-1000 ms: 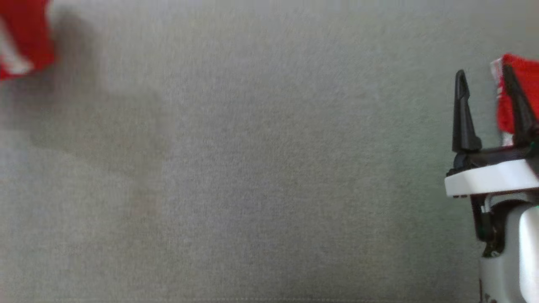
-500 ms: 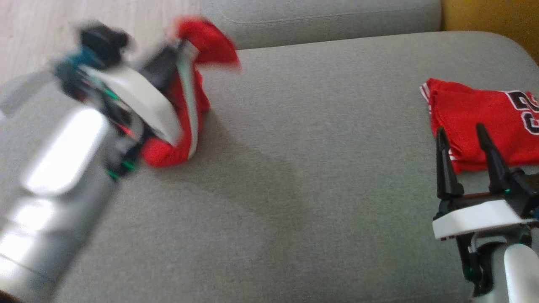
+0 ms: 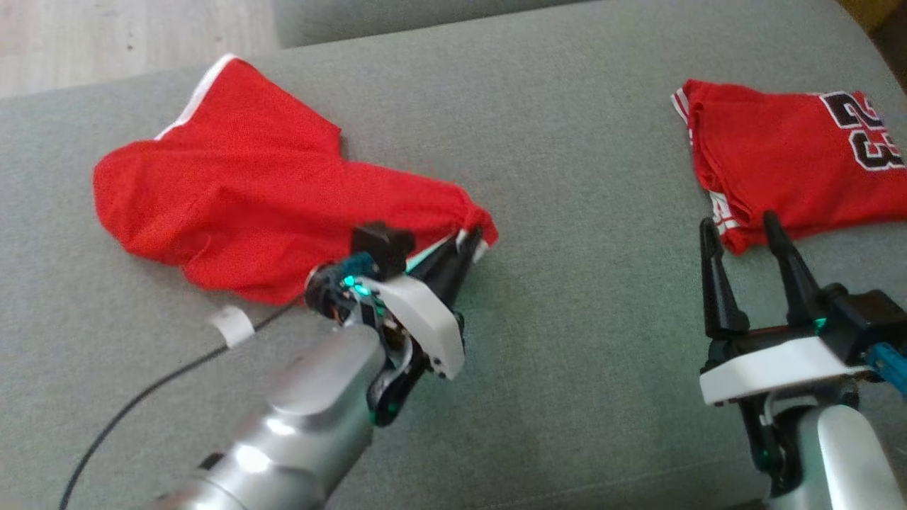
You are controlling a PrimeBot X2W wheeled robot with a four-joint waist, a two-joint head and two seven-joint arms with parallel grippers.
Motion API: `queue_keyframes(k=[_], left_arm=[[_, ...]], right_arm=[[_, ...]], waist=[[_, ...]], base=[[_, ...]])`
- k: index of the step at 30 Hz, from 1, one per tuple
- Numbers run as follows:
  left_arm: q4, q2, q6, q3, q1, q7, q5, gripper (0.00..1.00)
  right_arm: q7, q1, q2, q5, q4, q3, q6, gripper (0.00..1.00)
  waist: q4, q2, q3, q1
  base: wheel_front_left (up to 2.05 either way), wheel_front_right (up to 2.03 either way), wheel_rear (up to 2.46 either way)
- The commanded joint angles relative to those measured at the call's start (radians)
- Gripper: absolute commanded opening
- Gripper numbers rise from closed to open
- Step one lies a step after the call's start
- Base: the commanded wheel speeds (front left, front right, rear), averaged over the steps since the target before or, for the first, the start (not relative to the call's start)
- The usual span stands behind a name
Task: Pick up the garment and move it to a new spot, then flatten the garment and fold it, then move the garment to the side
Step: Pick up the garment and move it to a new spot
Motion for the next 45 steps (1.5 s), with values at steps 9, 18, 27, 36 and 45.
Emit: queue_keyframes(k=[9,18,27,36,45], left_arm=[[0.067,-0.029,-0.027,-0.049,-0.048,-0.1,0.003,1.0],[0.082,0.001,0.037,-0.001,-0.008,-0.186,0.024,1.0],[-0.05,0.119,0.154,0.143,0.174,-0.193,0.071,1.0],[-0.329,0.232,0.272,0.338,0.466,-0.193,0.147,1.0],[-0.545,0.261,0.331,0.467,0.678,-0.193,0.198,1.0]], right_arm=[[-0.035,-0.052,-0.004,0.022,0.029,0.026,0.007,1.0],[-0.058,-0.036,-0.004,-0.008,0.068,-0.024,0.007,1.0],[-0.077,0.025,-0.004,-0.017,0.08,-0.047,0.007,1.0],[-0.129,0.114,-0.004,-0.013,0.098,-0.04,0.007,1.0],[-0.182,0.156,-0.004,-0.008,0.153,-0.012,0.007,1.0]], waist=[[-0.006,-0.0001,-0.001,-0.0001],[0.073,-0.0001,-0.112,-0.0001],[0.155,-0.0001,-0.194,-0.0001],[0.215,-0.0001,-0.225,-0.0001],[0.225,-0.0001,-0.239,-0.0001]], base=[[0.0,0.0,0.0],[0.0,0.0,0.0],[0.0,0.0,0.0],[0.0,0.0,0.0],[0.0,0.0,0.0]])
